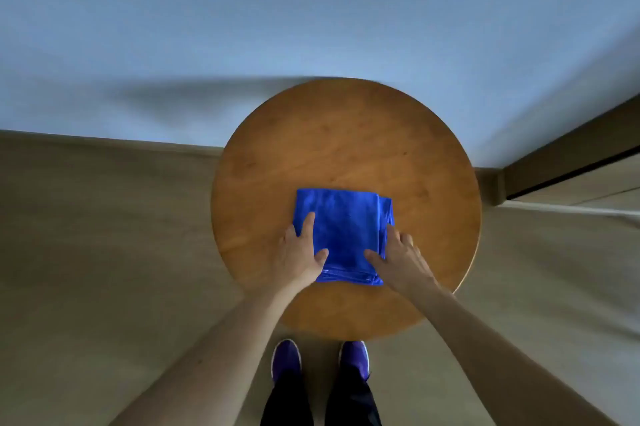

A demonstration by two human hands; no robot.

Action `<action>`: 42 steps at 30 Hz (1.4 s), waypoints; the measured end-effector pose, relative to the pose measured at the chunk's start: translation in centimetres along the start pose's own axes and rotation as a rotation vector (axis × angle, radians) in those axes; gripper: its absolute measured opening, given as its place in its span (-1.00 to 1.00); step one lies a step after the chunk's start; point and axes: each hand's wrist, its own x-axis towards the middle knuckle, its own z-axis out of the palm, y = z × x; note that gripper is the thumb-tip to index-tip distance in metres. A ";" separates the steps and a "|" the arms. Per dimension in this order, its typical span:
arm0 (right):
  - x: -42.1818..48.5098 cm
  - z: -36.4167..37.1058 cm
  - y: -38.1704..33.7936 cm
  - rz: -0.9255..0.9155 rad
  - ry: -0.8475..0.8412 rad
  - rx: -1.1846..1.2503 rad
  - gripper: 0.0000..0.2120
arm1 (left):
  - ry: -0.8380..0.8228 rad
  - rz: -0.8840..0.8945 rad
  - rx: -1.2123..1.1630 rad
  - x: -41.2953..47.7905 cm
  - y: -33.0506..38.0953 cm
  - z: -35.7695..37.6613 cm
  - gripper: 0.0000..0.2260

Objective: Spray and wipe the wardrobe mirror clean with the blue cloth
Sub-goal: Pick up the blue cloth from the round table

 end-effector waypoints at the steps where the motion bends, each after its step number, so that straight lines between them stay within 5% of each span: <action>1: 0.4 0.3 0.1 0.014 -0.006 0.025 -0.29 | 0.005 0.000 -0.008 0.3 0.3 0.3 -0.26; 9: 2.6 1.2 -0.8 0.155 -0.012 0.210 -0.13 | 0.087 -0.062 0.075 2.4 0.1 0.9 -0.16; 14: 3.5 1.7 -1.0 0.224 -0.009 0.258 -0.17 | 0.136 -0.047 -0.023 3.3 0.3 0.8 -0.28; 27: 2.8 0.7 -1.0 0.126 0.000 0.484 -0.60 | 0.171 0.049 -0.290 2.1 0.8 -0.3 -0.39; 37: -0.5 -5.2 -5.5 0.062 0.075 0.661 -0.40 | 0.338 0.153 -0.417 -1.2 2.9 -6.9 -0.45; 42: -4.1 -9.2 -8.7 -0.023 0.063 0.742 -0.56 | 0.518 0.217 -0.357 -5.2 5.0 -12.6 -0.56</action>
